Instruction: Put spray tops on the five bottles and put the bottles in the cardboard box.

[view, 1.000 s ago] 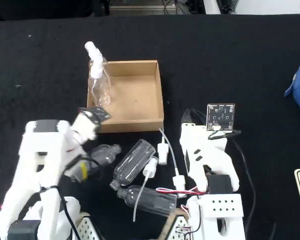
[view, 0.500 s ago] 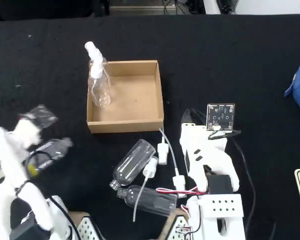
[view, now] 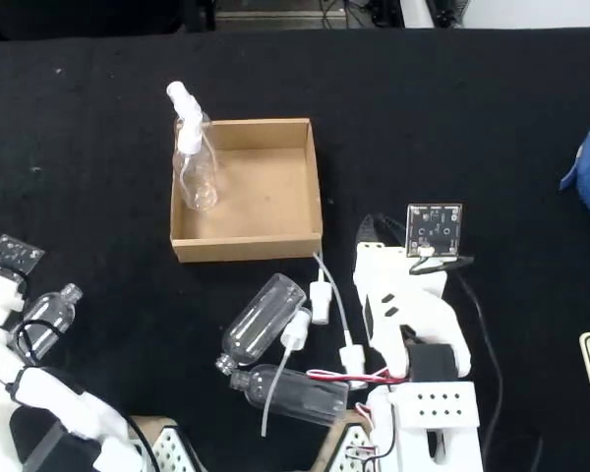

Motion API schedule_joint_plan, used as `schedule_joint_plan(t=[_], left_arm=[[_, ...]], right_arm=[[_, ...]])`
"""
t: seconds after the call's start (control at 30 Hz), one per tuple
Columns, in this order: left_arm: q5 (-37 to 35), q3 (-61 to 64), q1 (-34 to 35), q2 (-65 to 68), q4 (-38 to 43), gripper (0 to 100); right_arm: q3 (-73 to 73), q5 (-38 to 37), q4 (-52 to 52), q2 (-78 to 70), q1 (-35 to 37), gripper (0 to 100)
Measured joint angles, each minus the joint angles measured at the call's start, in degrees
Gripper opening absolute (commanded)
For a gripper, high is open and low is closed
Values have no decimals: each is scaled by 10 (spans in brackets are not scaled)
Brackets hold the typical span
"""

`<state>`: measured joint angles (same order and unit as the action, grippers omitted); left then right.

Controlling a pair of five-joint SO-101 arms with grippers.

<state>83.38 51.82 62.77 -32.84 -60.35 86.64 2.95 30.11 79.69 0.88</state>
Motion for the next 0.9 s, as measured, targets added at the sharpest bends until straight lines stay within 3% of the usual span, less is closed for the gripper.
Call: schedule_joint_plan(t=[0.13, 0.3, 0.6, 0.9], left_arm=[[0, -32, -21, 2, -39, 255], [-22, -76, -98, 2, -82, 255], [-25, -46, -175, 2, -11, 256], [-30, -40, -182, 108, 45, 256]], right_arm=[[0, 0, 0, 0, 0, 15], [0, 0, 0, 0, 0, 15], [10, 0, 0, 0, 0, 15], [10, 0, 0, 0, 0, 15]])
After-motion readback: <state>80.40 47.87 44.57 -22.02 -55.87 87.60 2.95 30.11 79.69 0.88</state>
